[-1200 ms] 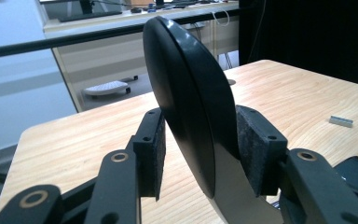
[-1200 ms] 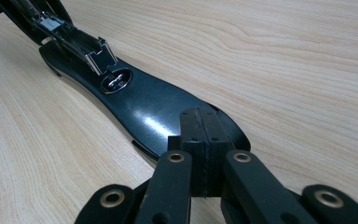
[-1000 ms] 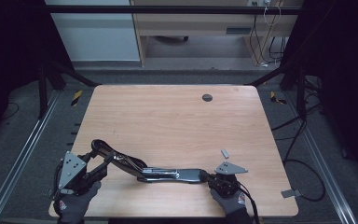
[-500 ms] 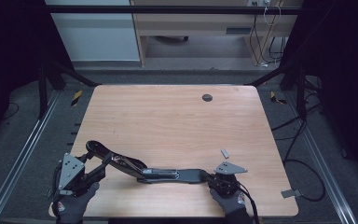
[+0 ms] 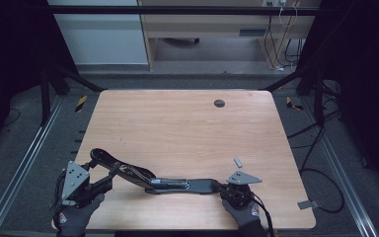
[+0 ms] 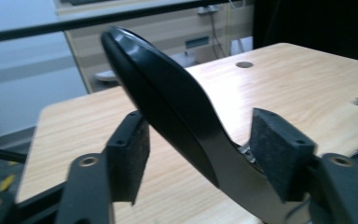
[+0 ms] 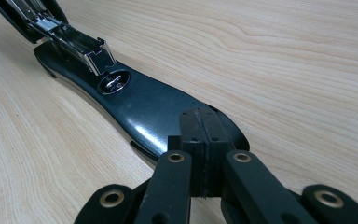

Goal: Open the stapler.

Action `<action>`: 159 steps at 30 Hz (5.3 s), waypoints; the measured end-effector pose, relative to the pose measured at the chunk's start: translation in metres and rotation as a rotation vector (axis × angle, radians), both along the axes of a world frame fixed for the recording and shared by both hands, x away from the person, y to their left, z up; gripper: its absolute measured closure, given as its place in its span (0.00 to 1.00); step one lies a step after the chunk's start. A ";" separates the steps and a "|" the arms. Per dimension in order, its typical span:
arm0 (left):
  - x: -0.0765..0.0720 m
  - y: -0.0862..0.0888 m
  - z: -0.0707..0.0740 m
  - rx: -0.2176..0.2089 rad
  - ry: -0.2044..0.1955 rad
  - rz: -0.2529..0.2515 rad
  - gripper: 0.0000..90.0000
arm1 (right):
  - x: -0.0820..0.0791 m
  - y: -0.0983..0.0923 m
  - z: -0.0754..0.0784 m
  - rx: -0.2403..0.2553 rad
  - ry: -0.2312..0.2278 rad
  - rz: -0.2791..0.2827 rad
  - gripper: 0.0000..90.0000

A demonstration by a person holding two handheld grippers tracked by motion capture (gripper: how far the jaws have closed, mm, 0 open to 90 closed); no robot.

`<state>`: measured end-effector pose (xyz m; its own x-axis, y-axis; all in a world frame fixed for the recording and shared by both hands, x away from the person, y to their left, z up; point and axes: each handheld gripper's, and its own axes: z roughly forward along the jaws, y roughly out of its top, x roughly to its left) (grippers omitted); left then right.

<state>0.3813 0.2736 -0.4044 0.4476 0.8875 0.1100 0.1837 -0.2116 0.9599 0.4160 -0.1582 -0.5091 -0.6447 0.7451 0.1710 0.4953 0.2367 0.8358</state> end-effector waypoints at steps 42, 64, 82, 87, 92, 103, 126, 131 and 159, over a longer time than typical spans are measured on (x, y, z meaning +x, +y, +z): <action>-0.003 0.023 -0.056 0.089 0.163 0.118 0.41 | 0.000 0.000 0.001 -0.009 -0.002 -0.006 0.98; 0.004 0.028 -0.078 0.097 0.201 0.181 0.61 | 0.012 -0.044 0.032 -0.093 -0.036 -0.131 0.85; 0.007 0.031 -0.083 0.107 0.220 0.215 0.61 | 0.060 -0.052 0.045 -0.267 0.040 -0.202 0.81; 0.007 0.031 -0.084 0.102 0.224 0.205 0.62 | 0.073 -0.051 0.040 -0.301 0.071 -0.228 0.81; 0.008 0.030 -0.084 0.102 0.233 0.198 0.63 | 0.082 -0.052 0.031 -0.317 0.106 -0.235 0.81; 0.009 0.030 -0.086 0.109 0.244 0.195 0.61 | 0.090 -0.053 0.024 -0.327 0.142 -0.226 0.81; 0.008 0.030 -0.086 0.110 0.243 0.194 0.61 | 0.051 -0.063 0.040 -0.293 0.128 -0.064 0.87; 0.008 0.029 -0.086 0.112 0.243 0.194 0.61 | 0.036 -0.070 0.033 -0.315 0.127 -0.034 0.87; 0.008 0.029 -0.086 0.117 0.250 0.186 0.60 | 0.023 -0.075 0.044 -0.330 0.074 -0.016 0.81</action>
<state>0.3894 0.3023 -0.4907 0.3045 0.9445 0.1229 0.4563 -0.2579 0.8516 0.4387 -0.2336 -0.4648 -0.6276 0.7778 -0.0351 0.5577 0.4805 0.6768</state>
